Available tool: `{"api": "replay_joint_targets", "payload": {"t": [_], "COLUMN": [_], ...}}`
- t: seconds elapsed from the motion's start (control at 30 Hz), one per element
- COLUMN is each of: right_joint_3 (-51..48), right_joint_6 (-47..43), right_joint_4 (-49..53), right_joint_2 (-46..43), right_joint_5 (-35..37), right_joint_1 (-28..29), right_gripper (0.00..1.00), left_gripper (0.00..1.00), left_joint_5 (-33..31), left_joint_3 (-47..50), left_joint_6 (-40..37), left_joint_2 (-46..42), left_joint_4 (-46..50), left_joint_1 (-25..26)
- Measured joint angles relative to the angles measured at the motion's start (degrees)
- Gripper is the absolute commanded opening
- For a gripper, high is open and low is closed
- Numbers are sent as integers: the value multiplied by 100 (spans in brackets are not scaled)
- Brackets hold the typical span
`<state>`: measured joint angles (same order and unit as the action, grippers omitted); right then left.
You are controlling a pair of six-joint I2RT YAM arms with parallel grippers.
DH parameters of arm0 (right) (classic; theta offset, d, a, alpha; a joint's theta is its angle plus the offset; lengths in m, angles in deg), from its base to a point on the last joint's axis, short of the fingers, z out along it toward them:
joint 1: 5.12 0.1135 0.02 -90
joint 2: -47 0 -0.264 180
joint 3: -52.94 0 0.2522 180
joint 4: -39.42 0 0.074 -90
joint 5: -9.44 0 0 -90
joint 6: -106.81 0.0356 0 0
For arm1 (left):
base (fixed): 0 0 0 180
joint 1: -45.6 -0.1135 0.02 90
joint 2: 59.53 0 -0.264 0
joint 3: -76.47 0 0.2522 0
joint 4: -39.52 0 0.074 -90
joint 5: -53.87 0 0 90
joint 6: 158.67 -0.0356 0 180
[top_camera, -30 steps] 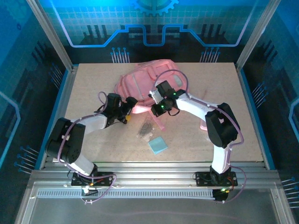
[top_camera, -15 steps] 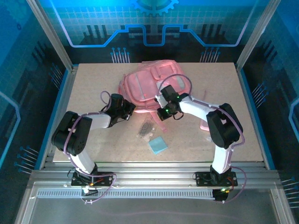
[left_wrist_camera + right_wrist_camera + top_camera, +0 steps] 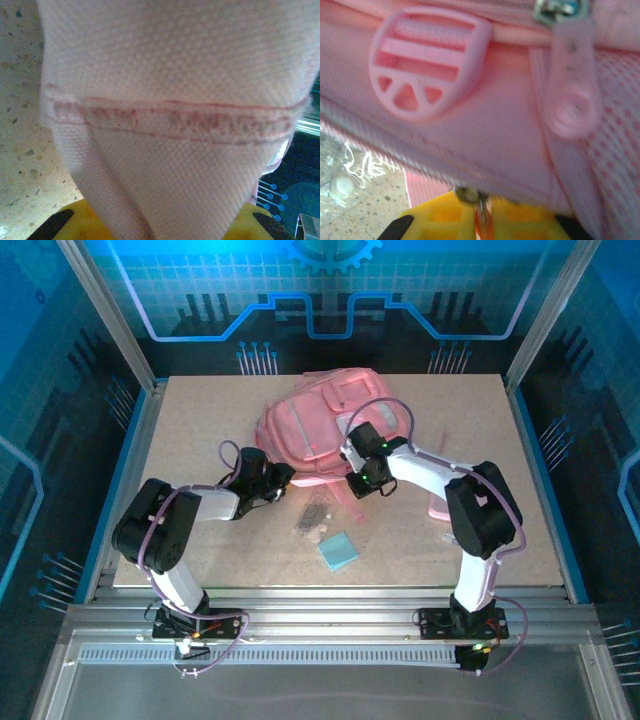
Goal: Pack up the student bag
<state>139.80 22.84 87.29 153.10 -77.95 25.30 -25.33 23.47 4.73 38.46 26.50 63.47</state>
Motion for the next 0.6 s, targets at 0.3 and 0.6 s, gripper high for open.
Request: {"api": "replay_joint_targets", "payload": {"t": [0.3,0.6], "right_joint_3": [-107,39], "right_joint_6": [-39,-101], "right_joint_4": [188,929], "right_joint_2": [-501,-708], "right_joint_5": [142,1128], "right_joint_1": [-103,-361], "right_gripper": [15,43], "left_gripper": [48,77], "left_joint_5": [63,-254], "left_joint_3": [7,-129], "left_joint_6": [-560,-1541], "left_joint_2": [-409,-1456], "left_joint_4": [459,2033], "left_joint_1": [68,9]}}
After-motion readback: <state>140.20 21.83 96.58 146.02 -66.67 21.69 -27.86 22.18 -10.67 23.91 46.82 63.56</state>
